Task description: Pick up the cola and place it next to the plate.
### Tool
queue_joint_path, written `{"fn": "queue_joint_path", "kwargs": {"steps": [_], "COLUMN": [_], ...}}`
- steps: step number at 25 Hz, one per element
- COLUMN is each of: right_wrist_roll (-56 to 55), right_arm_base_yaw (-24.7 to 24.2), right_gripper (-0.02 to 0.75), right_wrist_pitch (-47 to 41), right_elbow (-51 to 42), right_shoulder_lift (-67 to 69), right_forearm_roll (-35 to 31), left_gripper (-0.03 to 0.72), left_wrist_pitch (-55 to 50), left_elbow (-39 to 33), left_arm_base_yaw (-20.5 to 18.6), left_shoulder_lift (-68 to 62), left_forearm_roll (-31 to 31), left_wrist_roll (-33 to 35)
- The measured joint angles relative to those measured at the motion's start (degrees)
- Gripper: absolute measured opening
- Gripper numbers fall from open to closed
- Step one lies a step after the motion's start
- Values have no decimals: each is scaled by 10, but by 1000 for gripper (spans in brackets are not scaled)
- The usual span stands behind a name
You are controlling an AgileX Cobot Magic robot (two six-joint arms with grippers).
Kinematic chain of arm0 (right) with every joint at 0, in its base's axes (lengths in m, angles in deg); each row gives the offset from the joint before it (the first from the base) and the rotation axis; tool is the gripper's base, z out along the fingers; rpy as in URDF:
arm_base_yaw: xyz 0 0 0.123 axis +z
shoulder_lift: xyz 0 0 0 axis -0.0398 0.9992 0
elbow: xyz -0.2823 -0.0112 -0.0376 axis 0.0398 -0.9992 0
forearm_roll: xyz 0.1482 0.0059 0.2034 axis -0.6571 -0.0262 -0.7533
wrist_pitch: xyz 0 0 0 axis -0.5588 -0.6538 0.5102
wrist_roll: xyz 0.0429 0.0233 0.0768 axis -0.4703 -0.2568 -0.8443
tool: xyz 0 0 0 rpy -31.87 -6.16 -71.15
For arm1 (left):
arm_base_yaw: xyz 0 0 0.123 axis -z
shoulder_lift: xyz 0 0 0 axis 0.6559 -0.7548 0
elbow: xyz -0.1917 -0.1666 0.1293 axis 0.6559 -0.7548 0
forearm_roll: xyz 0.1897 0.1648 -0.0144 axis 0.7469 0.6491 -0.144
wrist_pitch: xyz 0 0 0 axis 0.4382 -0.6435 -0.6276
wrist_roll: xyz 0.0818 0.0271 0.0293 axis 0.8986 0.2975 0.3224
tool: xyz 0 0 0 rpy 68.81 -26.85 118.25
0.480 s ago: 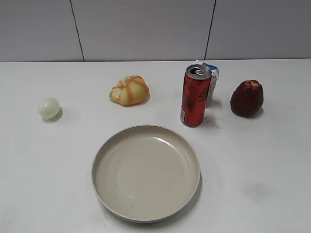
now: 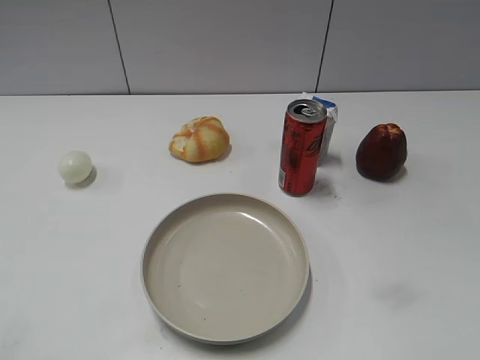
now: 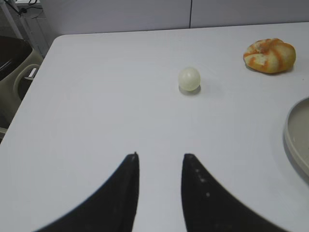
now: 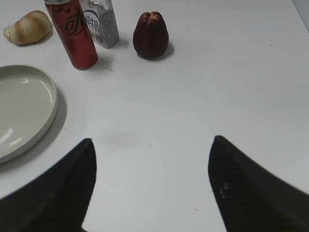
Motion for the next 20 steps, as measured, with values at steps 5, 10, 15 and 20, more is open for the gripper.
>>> {"fn": "queue_joint_path", "kwargs": {"steps": [5, 10, 15, 20], "right_wrist_roll": [0, 0, 0, 0], "right_arm_base_yaw": [0, 0, 0, 0], "right_gripper": [577, 576, 576, 576], "right_wrist_pitch": [18, 76, 104, 102], "right_elbow": [8, 32, 82, 157], "right_shoulder_lift": [42, 139, 274, 430], "right_forearm_roll": [1, -2, -12, -38], "left_gripper": [237, 237, 237, 237], "left_wrist_pitch": [0, 0, 0, 0], "left_elbow": [0, 0, 0, 0], "left_arm_base_yaw": [0, 0, 0, 0], "left_shoulder_lift": [0, 0, 0, 0], "left_forearm_roll": [0, 0, 0, 0], "left_wrist_roll": [0, 0, 0, 0]}}
